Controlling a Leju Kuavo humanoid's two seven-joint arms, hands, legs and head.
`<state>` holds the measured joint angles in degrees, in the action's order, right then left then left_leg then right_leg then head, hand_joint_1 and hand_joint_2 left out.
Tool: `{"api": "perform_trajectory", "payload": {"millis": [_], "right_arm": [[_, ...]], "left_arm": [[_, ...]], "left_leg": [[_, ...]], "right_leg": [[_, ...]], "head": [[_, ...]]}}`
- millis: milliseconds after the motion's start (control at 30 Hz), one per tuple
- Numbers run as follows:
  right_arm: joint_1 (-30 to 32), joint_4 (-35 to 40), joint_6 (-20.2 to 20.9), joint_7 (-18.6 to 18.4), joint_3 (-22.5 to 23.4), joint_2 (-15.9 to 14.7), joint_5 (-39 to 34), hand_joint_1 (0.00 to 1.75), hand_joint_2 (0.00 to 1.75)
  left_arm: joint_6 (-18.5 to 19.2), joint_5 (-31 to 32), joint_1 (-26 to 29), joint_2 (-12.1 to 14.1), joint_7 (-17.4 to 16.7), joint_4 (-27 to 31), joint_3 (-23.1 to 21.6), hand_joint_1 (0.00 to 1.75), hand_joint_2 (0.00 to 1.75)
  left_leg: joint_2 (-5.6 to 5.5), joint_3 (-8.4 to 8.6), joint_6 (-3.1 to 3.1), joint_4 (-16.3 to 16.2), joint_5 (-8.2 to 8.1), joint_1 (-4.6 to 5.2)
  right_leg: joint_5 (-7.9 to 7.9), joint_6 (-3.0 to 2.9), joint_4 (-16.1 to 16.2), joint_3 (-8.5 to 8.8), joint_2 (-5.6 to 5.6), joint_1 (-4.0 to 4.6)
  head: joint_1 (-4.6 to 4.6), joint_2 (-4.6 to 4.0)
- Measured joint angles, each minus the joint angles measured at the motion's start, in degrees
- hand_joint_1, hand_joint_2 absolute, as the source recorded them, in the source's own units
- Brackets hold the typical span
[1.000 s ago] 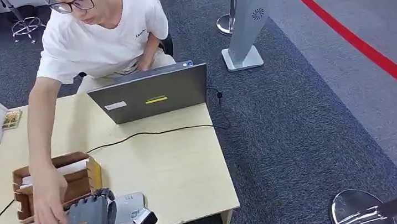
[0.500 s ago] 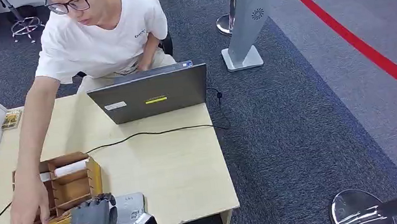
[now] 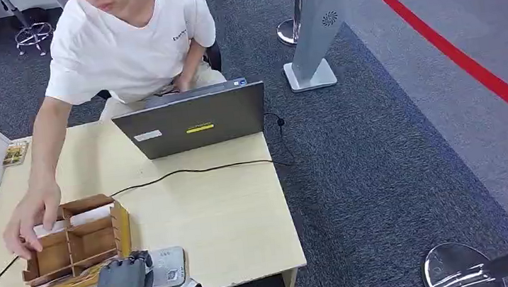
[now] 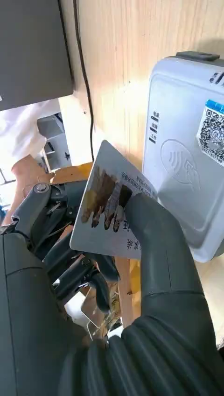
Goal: Pass the card to the sensor for recognition and then transmit it.
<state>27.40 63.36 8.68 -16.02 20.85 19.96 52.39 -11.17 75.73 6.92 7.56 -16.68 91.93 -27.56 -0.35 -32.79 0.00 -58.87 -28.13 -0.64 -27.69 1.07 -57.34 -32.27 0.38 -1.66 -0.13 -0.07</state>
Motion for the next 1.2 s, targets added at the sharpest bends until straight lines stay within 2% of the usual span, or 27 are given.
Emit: {"api": "perform_trajectory", "payload": {"millis": [167, 300, 433, 533, 633, 733, 900, 1167, 1200], "right_arm": [[0.0, -0.2, 0.1, 0.0, 0.0, 0.0, 0.1, 0.00, 1.75], [0.2, 0.0, 0.0, 0.0, -0.2, 0.0, 0.2, 0.00, 1.75], [0.5, 0.0, -0.2, -0.1, -0.7, 0.0, 0.4, 0.00, 1.75], [0.4, -0.1, -0.6, 0.3, -0.9, 0.0, 1.5, 0.00, 1.75], [-0.2, -0.8, -0.9, 1.3, -0.9, 0.0, 2.9, 0.00, 1.75], [-0.8, -1.8, -0.9, 2.1, -0.9, 0.0, 3.8, 0.00, 1.75], [-1.8, -3.3, -0.8, 2.8, -0.2, 0.0, 5.4, 0.00, 1.75], [-2.6, -4.7, -0.6, 3.1, 0.7, 0.0, 5.9, 0.00, 1.75], [-2.7, -4.8, -0.5, 3.3, 1.0, 0.0, 6.1, 0.00, 1.75]], "left_arm": [[-1.4, 1.5, -0.9, -0.1, 0.5, 0.2, 0.0, 1.75, 1.75], [-1.4, 4.6, -3.7, -1.0, 1.2, 4.9, 0.0, 1.75, 1.75], [-1.8, 7.3, -8.9, -1.6, 1.9, 11.3, 0.0, 1.75, 1.75], [-3.8, 9.1, -12.1, -1.8, 3.0, 14.1, 0.0, 1.75, 1.75], [-7.7, 11.2, -15.0, -1.7, 4.1, 15.4, 0.0, 1.75, 1.75], [-9.1, 12.3, -17.2, -1.6, 4.6, 15.4, 0.4, 1.75, 1.75], [-9.1, 13.4, -21.1, -0.9, 4.5, 14.6, 2.4, 1.75, 1.75], [-7.9, 13.7, -23.4, 0.4, 3.0, 12.3, 3.8, 1.75, 1.75], [-7.8, 13.7, -23.6, 0.5, 2.9, 11.9, 4.2, 0.00, 1.75]], "left_leg": [[0.00, 0.02, 0.00, 0.0, 0.01, 0.00], [-0.05, -0.01, 0.01, 0.0, 0.04, 0.00], [-0.04, 0.01, 0.00, 0.0, 0.04, 0.01], [-0.04, 0.02, 0.00, 0.0, 0.04, 0.00], [-0.04, 0.02, 0.00, 0.0, 0.04, 0.00], [-0.04, 0.01, 0.00, 0.0, 0.04, 0.00], [-0.03, 0.02, -0.01, 0.0, 0.05, 0.00], [-0.03, 0.00, -0.01, 0.0, 0.05, 0.00], [-0.03, 0.00, -0.01, 0.0, 0.05, 0.00]], "right_leg": [[0.00, 0.00, 0.0, 0.01, 0.00, 0.00], [0.01, 0.00, 0.0, 0.00, -0.04, 0.00], [0.03, -0.01, 0.0, 0.02, -0.03, -0.01], [0.03, -0.01, 0.0, 0.02, -0.02, 0.00], [0.03, -0.01, 0.0, 0.02, -0.03, 0.00], [0.02, -0.02, 0.0, 0.02, -0.02, 0.01], [0.02, -0.01, 0.0, 0.02, -0.01, 0.00], [0.02, -0.01, 0.0, 0.01, 0.00, 0.00], [0.02, -0.01, 0.0, 0.01, 0.00, 0.00]], "head": [[0.00, 0.00], [0.02, 0.00], [0.00, 0.00], [0.00, 0.00], [0.00, 0.00], [0.00, 0.00], [0.00, 0.00], [0.00, 0.00], [-0.02, 0.00]]}}
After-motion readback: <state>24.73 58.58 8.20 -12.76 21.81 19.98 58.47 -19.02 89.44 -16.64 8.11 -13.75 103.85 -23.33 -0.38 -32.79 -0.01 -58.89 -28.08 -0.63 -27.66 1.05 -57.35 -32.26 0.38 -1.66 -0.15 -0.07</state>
